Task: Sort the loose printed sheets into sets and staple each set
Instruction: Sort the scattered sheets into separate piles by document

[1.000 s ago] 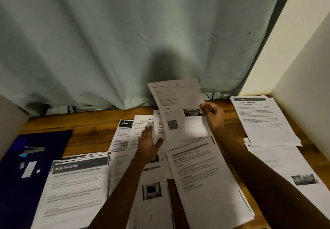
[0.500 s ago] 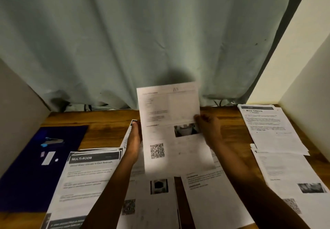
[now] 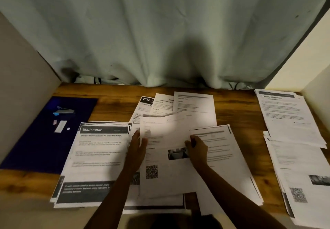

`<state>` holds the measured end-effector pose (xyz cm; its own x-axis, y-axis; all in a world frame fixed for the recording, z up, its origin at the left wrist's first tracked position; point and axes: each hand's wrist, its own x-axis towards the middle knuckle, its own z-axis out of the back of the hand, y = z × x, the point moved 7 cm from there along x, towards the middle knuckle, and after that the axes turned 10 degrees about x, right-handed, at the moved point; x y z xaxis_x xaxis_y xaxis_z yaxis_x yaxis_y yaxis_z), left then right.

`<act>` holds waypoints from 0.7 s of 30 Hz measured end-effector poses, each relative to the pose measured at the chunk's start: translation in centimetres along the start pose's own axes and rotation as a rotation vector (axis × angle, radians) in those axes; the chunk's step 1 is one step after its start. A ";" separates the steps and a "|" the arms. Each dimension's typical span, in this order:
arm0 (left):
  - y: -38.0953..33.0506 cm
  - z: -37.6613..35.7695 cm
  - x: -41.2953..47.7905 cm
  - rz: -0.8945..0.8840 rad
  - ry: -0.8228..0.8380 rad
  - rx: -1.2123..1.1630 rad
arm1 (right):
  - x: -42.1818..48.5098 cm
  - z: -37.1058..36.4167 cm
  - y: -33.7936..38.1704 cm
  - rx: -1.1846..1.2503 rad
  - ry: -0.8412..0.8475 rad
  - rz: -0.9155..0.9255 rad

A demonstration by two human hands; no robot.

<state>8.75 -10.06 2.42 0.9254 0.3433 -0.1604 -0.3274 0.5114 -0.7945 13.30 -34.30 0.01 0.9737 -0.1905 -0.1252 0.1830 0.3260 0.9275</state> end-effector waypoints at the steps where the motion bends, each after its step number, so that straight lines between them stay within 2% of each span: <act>1: 0.7 -0.3 -0.1 -0.015 0.015 0.057 | -0.1 -0.4 -0.5 -0.017 0.025 -0.004; 10: 4.5 -3.2 -0.5 -0.189 0.163 0.592 | -0.6 -1.9 -2.2 -0.350 0.120 0.092; 16: 5.9 -4.0 -0.1 -0.192 0.231 0.723 | -0.8 -2.1 -2.1 -0.478 0.119 0.124; 21: 5.8 -4.1 -0.1 -0.187 0.246 0.772 | -0.8 -2.3 -2.0 -0.450 0.094 0.143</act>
<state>7.57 -10.33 -4.59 0.9633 0.0629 -0.2609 -0.1202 0.9703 -0.2099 12.44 -32.66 -2.51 0.9977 -0.0366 -0.0579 0.0666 0.7153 0.6957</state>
